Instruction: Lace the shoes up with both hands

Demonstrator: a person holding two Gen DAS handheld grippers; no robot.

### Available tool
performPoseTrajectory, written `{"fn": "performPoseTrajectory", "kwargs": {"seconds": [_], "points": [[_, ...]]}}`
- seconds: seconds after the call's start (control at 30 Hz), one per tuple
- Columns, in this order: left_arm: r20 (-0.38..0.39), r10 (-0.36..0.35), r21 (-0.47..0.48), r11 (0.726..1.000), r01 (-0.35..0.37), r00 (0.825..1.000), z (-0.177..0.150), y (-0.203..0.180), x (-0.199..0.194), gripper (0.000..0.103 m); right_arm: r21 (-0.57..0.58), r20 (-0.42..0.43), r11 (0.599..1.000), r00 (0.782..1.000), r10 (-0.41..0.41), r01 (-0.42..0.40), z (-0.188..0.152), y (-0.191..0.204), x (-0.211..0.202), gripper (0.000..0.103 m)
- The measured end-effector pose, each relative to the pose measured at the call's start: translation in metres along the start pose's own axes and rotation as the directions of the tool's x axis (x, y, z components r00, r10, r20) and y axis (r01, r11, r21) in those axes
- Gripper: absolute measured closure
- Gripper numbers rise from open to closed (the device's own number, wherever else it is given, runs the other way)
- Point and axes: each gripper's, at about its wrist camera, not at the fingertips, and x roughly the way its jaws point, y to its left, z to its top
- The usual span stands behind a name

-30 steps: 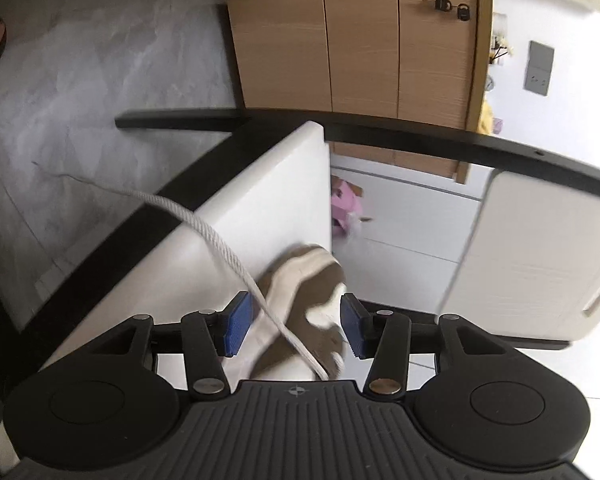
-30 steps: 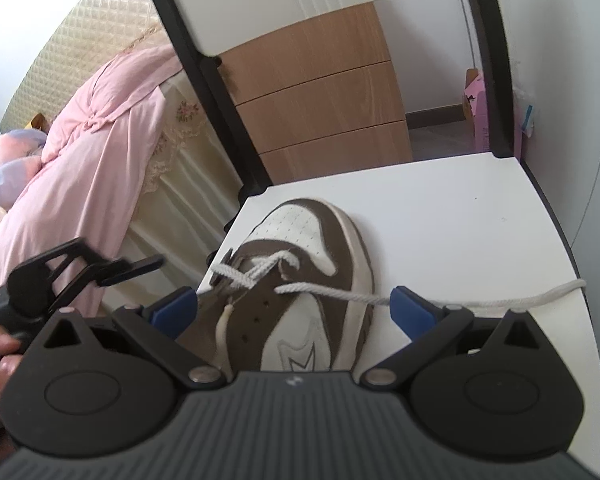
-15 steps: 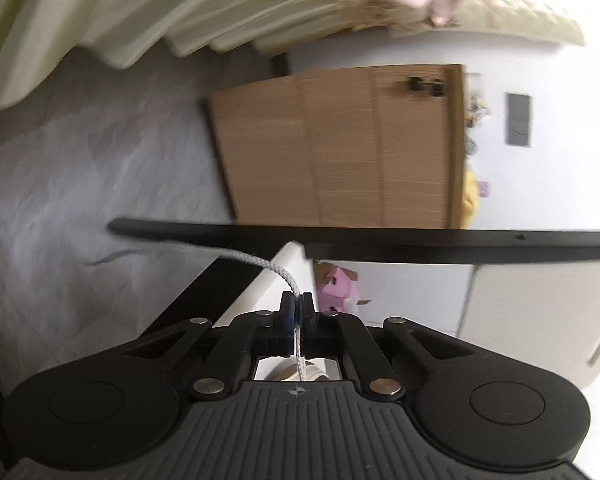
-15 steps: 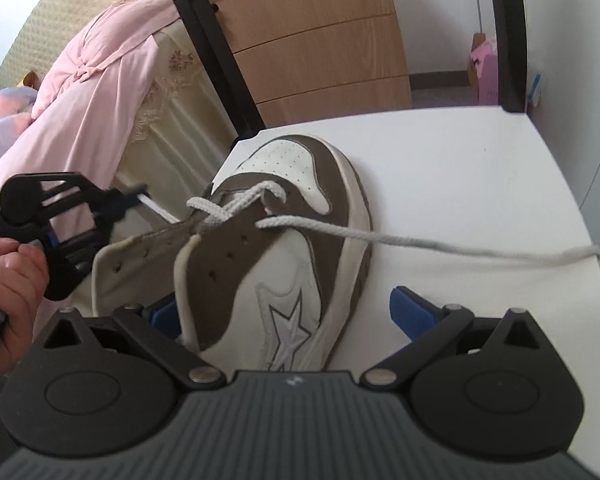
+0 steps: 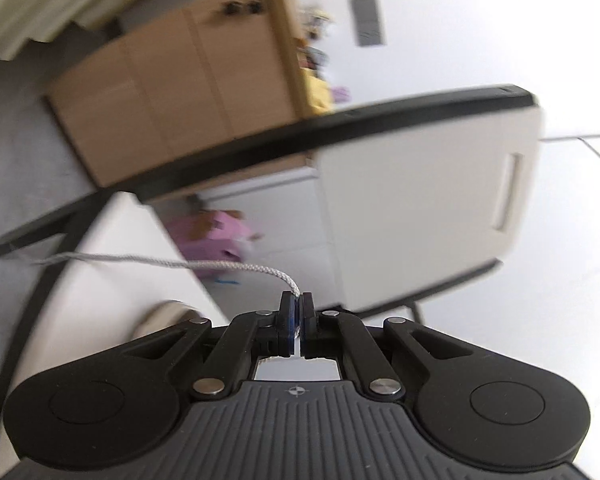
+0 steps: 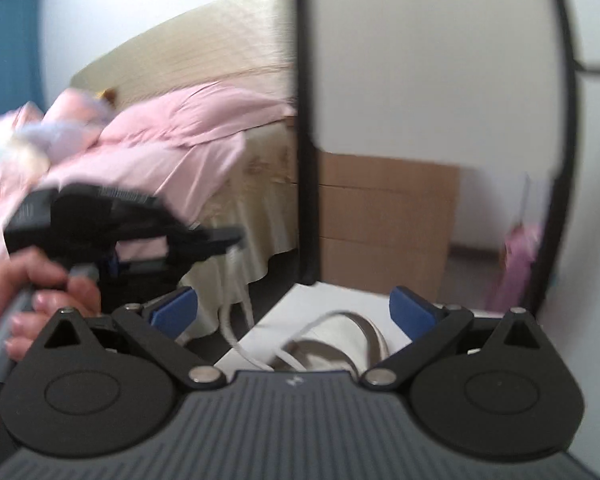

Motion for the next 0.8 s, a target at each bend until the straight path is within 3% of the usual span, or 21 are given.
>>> {"fn": "performPoseTrajectory", "kwargs": {"seconds": [0.07,0.23,0.27,0.33,0.5,0.8], "points": [[0.001,-0.037,0.014,0.999,0.037,0.999,-0.002,-0.004,-0.002,0.101,-0.054,-0.008,0.998,1.000,0.014,-0.015,0.002,0.011,0.013,0.008],[0.010,-0.065,0.011,0.998,0.065,0.998,0.000,-0.004,-0.008,0.101,-0.099,-0.034,0.994,0.998,0.044,-0.047,0.006,0.022,0.041,0.061],[0.017,-0.067,-0.001,0.998,0.067,0.998,0.002,-0.002,-0.009,0.101,-0.099,-0.033,0.993,0.998,0.054,-0.057,0.007,0.023,0.042,0.066],[0.033,-0.071,-0.032,0.997,0.072,0.997,0.006,0.003,-0.011,0.101,-0.098,-0.031,0.992,0.996,0.079,-0.081,0.010,0.026,0.043,0.099],[0.081,-0.072,-0.128,0.988,0.082,0.994,0.014,0.017,-0.017,0.101,-0.112,-0.036,0.985,0.991,0.127,-0.130,0.018,0.034,0.039,0.100],[0.157,-0.040,-0.164,0.984,0.066,0.987,0.024,0.021,-0.034,0.101,-0.169,-0.094,0.968,0.980,0.173,-0.187,0.005,0.047,0.018,0.100]]}}
